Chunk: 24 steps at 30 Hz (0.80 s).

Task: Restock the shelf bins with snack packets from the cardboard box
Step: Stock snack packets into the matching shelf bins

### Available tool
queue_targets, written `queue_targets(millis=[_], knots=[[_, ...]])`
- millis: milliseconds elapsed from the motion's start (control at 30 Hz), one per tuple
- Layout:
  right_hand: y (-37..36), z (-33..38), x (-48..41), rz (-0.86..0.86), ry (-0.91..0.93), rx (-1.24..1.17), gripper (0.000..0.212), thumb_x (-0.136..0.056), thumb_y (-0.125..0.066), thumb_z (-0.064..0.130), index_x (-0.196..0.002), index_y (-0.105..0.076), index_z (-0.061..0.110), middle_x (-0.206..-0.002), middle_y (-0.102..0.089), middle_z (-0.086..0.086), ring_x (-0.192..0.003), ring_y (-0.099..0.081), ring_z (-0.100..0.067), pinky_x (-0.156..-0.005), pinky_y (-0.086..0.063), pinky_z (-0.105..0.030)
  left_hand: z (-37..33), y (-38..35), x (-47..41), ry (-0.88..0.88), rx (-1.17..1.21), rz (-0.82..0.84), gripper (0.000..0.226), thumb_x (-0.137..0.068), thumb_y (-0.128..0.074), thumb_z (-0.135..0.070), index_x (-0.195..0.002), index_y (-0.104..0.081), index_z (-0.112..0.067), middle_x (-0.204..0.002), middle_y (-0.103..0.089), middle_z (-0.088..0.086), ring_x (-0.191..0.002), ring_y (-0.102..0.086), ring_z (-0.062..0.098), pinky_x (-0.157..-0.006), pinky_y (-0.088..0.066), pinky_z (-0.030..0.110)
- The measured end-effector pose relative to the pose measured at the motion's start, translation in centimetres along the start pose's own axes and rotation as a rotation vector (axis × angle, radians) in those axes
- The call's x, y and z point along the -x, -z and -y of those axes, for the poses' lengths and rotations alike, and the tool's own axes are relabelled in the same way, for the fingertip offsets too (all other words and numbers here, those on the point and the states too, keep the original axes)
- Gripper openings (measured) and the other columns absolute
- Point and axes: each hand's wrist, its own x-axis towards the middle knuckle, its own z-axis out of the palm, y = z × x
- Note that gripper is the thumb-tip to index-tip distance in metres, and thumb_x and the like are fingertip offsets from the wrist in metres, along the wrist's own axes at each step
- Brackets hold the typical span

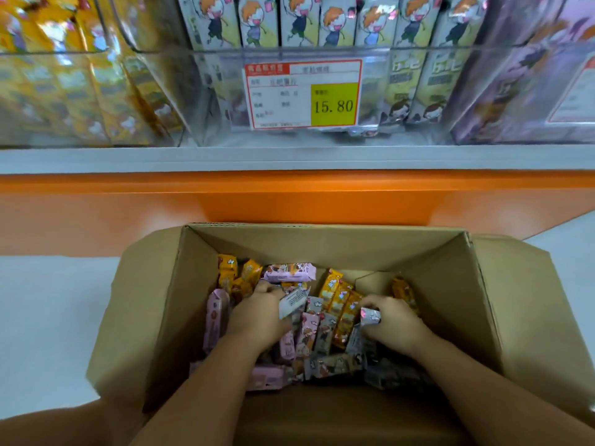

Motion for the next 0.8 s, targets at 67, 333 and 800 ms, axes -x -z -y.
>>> queue_targets(millis=[67,333,800], knots=[[0.8,0.9,0.7,-0.078,0.035,-0.057,0.033,-0.077,-0.071,0.014,-0.108,-0.063,0.023,-0.096,-0.066,0.003,-0.083,-0.060,-0.008,-0.062,-0.044,-0.011,-0.1,1.2,0.5,0.018,-0.002,-0.013,0.042,-0.084,-0.064,-0.040,-0.123,-0.057,-0.024,-0.126,-0.047,0.001,-0.106,-0.057,0.021,-0.087,-0.049,0.036],[4.7,7.3,5.8,-0.172,0.254,-0.168,0.037,-0.081,-0.071,0.020,-0.115,-0.059,0.027,-0.107,-0.064,0.004,-0.090,-0.065,-0.019,-0.081,-0.050,-0.031,-1.0,7.5,4.6,0.000,0.189,0.059,0.043,-0.083,-0.068,-0.036,-0.120,-0.058,-0.017,-0.100,-0.066,0.005,-0.082,-0.061,0.016,-0.070,-0.047,0.027],[12.5,15.8,17.9,-0.371,0.628,-0.429,0.031,-0.080,-0.075,0.028,-0.108,-0.061,0.029,-0.105,-0.066,0.011,-0.100,-0.060,-0.002,-0.087,-0.045,-0.019,-5.5,22.5,17.5,-0.358,0.584,0.125,0.046,-0.084,-0.068,-0.038,-0.124,-0.055,-0.022,-0.126,-0.056,-0.006,-0.110,-0.055,0.004,-0.077,-0.058,0.028]])
